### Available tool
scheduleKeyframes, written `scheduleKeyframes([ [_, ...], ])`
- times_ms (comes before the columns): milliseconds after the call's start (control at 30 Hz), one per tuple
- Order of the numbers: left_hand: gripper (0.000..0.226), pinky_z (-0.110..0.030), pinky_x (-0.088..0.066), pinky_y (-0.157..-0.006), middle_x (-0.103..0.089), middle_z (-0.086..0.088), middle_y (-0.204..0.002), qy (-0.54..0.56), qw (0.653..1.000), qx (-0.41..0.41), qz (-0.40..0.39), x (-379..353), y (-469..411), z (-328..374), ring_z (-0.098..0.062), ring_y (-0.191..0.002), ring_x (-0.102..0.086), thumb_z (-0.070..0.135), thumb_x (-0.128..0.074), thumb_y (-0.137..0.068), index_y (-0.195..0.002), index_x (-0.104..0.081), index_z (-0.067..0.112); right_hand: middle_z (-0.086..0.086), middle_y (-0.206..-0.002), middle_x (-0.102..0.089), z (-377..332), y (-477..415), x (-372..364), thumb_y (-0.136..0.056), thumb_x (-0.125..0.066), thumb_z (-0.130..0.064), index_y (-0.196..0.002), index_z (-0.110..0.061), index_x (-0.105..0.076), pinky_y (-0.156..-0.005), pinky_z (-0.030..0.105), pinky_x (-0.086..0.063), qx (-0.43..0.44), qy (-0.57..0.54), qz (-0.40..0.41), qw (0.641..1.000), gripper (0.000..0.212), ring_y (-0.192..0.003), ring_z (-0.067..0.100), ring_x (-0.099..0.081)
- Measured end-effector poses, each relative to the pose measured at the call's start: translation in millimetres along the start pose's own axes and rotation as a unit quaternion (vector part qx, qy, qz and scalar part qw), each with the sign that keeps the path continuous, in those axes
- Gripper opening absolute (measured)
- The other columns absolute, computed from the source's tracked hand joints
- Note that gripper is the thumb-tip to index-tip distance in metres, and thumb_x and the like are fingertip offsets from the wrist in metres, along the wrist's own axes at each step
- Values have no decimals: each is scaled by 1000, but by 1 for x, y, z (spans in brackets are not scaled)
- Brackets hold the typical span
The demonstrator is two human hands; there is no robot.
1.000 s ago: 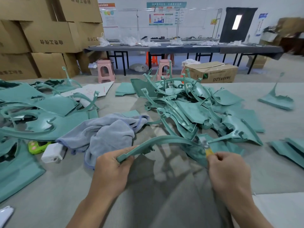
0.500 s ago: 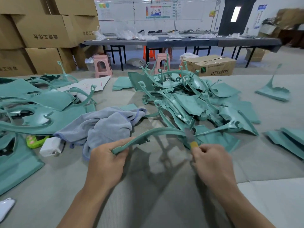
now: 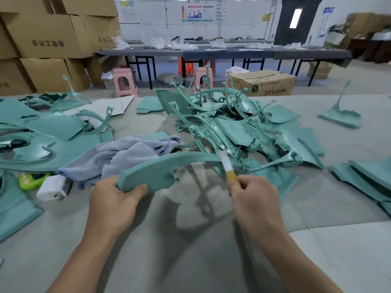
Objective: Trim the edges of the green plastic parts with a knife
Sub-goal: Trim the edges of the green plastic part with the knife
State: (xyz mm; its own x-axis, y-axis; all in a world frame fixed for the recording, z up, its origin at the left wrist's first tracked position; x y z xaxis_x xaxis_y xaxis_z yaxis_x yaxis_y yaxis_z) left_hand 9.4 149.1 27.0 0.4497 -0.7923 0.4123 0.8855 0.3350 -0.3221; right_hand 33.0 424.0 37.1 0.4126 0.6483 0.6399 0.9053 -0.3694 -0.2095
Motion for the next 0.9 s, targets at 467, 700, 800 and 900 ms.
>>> scheduleKeyframes([
  [467,25,-54,-58,-83,-75,-20,-108,233,889,267,-289,-9,7,-10,-44,-97,-72,3,-58,-96,-118,-65,12,-6,-62,-68,10,1,18,-98,-65,-24,-70,-17,-66,-58,32,-51,61,-213,119,968,29,-57,10,-62],
  [700,19,-34,-60,-60,-78,-12,-95,146,930,212,-263,-10,3,-14,-32,-82,-76,6,-69,-91,-108,-72,12,-6,-60,-68,10,4,10,-97,-67,-25,-71,-23,-70,-56,27,-50,65,-202,24,977,26,-52,9,-60],
  [800,18,-42,-61,-73,-79,-8,-94,123,938,198,-256,-14,3,-16,-31,-83,-76,9,-71,-89,-105,-73,16,-9,-56,-59,4,12,-2,-97,-64,-35,-70,-25,-62,-48,23,-37,124,-22,-94,988,29,-50,7,-49],
  [900,20,-44,-60,-78,-79,-6,-93,111,941,194,-255,-15,0,-17,-30,-83,-76,13,-75,-83,-103,-74,18,-4,-56,-55,-3,18,-15,-97,-58,-40,-67,-24,-56,-53,32,-40,121,109,-173,971,34,-55,11,-52],
])
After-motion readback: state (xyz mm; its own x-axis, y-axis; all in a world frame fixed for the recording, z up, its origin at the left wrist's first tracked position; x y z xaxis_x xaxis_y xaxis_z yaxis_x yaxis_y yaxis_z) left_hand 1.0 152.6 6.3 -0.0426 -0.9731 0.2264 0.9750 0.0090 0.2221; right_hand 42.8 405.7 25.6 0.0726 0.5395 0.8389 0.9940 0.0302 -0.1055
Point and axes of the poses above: each hand's wrist, its own y-axis away from the middle knuckle, its own x-axis out of the back of the hand, z = x × y, the point moved 2 cm from there along -y, towards the middle knuckle
